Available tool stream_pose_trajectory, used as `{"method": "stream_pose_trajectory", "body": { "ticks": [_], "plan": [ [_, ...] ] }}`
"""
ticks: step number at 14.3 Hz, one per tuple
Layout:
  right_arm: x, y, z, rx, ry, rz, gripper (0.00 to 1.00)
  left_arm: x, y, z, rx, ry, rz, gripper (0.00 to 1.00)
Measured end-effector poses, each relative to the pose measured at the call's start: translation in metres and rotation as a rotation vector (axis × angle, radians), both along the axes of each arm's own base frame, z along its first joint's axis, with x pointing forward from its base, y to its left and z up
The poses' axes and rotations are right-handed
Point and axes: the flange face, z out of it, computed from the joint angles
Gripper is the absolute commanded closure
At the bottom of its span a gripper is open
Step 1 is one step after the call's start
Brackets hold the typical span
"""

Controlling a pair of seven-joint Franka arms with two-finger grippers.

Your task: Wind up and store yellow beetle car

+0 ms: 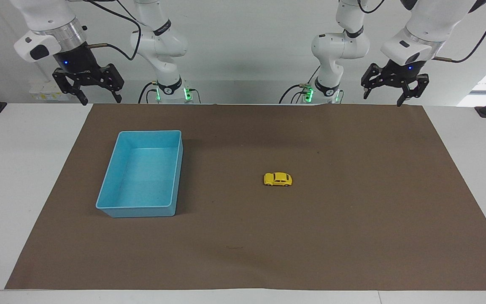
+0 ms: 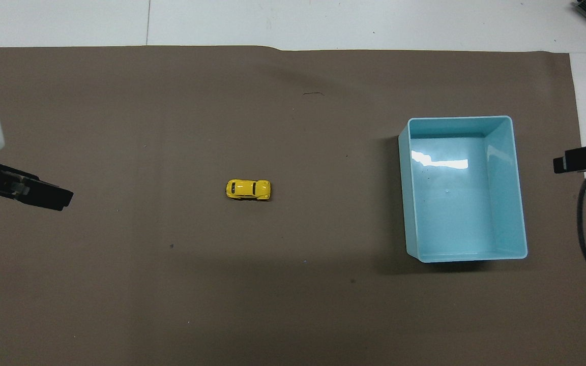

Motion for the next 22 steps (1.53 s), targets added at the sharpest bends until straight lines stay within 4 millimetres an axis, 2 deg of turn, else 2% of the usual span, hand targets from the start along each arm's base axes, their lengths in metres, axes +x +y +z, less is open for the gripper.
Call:
{"method": "stream_pose_trajectory", "body": {
  "ticks": [2,5,8,11,15,22],
  "plan": [
    [0.000,0.000,0.000,0.000,0.000,0.000,0.00,0.001,-0.016,-0.009,-0.003,-0.013,-0.121,0.00],
    [0.000,0.000,0.000,0.000,0.000,0.000,0.00,0.003,-0.041,-0.032,-0.008,-0.028,-0.289,0.00],
    [0.000,0.000,0.000,0.000,0.000,0.000,0.00,0.005,-0.067,-0.064,-0.020,-0.041,-0.455,0.00],
    [0.000,0.000,0.000,0.000,0.000,0.000,0.00,0.004,-0.084,-0.098,-0.022,-0.051,-0.606,0.00],
    [0.000,0.000,0.000,0.000,0.000,0.000,0.00,0.000,-0.107,-0.130,-0.023,-0.070,-0.797,0.00],
    [0.000,0.000,0.000,0.000,0.000,0.000,0.00,0.008,-0.167,-0.188,-0.034,-0.091,-0.893,0.00]
  ]
}}
